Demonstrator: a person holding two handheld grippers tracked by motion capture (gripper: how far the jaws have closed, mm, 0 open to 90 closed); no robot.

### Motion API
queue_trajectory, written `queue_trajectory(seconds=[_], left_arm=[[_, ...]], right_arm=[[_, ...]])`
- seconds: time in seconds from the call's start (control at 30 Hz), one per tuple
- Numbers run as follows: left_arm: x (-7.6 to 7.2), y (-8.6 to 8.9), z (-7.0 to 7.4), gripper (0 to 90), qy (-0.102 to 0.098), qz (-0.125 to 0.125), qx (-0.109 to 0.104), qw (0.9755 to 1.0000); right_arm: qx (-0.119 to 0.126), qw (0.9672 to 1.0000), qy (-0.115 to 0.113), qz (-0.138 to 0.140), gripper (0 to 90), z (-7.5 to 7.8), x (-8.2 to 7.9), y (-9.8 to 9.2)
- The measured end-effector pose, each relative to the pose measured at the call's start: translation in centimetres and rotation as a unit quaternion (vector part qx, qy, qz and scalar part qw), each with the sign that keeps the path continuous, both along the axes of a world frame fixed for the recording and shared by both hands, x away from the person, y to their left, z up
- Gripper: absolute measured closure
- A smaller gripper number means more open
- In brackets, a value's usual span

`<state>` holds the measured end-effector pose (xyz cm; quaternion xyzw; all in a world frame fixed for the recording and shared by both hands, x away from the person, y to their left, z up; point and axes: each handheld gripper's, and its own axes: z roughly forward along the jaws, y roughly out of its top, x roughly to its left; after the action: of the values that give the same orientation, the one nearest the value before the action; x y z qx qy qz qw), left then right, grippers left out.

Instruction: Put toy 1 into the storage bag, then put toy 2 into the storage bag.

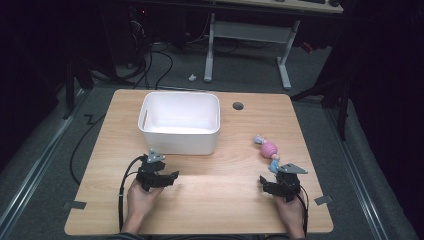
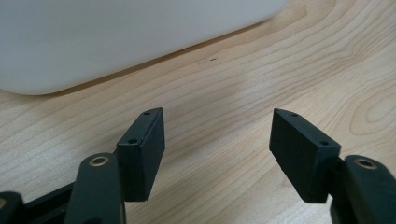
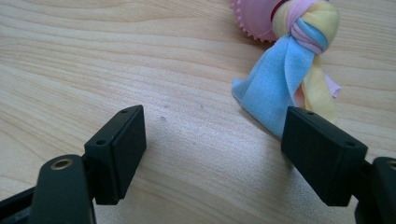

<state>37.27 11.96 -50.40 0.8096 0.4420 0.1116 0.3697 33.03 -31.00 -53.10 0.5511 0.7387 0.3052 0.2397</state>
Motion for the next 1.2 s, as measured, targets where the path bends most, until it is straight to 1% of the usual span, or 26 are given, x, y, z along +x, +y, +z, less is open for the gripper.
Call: queue_trajectory(seconds=[0.07, 0.17, 0.33, 0.37, 0.47, 0.53, 0.6, 0.63, 0.7, 0.87, 0.93, 1.03, 1.2], left_arm=[[0.1, -0.2, -0.3, 36.1, -0.001, 0.002, 0.004, 1.0], [0.2, -0.4, -0.8, 36.1, 0.001, 0.003, 0.004, 1.0], [0.4, -0.9, -1.4, 36.1, -0.004, 0.007, 0.007, 0.9999], [0.5, -1.0, -1.6, 36.1, -0.005, 0.008, 0.012, 0.9999], [0.7, -1.2, -1.9, 36.1, -0.009, 0.009, 0.016, 0.9998], [0.9, -1.4, -2.1, 36.1, -0.021, 0.011, 0.022, 0.9995], [1.1, -1.5, -2.3, 36.1, -0.021, 0.014, 0.024, 0.9994], [1.2, -1.5, -2.4, 36.0, -0.026, 0.016, 0.027, 0.9992], [1.4, -1.8, -2.4, 36.0, -0.028, 0.018, 0.028, 0.999], [1.7, -2.5, -2.6, 35.6, -0.044, 0.011, 0.051, 0.9977], [1.7, -2.7, -2.7, 34.2, -0.05, 0.008, 0.047, 0.9976], [1.5, -2.7, -3.1, 31.3, -0.064, 0.007, 0.036, 0.9973], [1.6, -2.7, -3.1, 31.1, -0.063, 0.007, 0.036, 0.9973]], right_arm=[[0.0, 1.0, 0.0, 0.0, 22.3, 0.0, 0.0, 0.0], [0.0, 1.0, 0.0, 0.0, 22.3, 0.0, 0.0, 0.0], [0.0, 1.0, 0.0, 0.0, 22.3, 0.0, 0.0, 0.0], [0.0, 1.0, 0.0, 0.0, 22.3, 0.0, 0.0, 0.0], [0.0, 1.0, 0.0, 0.0, 22.3, 0.0, 0.0, 0.0], [0.0, 1.0, 0.001, 0.0, 22.3, 0.0, 0.0, 0.0], [0.0, 1.0, 0.001, 0.0, 22.3, 0.0, 0.0, 0.0], [0.0, 1.0, 0.001, 0.0, 22.3, 0.0, 0.0, 0.0], [-0.001, 1.0, 0.0, 0.001, 22.3, 0.0, 0.0, 0.0], [0.0, 1.0, 0.0, 0.0, 22.3, 0.0, 0.0, 0.0], [0.0, 1.0, 0.0, 0.0, 22.3, 0.0, 0.0, 0.0], [0.0, 1.0, 0.001, 0.0, 22.4, 0.0, 0.0, 0.0], [0.0, 1.0, 0.001, 0.004, 22.5, 0.0, 0.0, 0.0]])
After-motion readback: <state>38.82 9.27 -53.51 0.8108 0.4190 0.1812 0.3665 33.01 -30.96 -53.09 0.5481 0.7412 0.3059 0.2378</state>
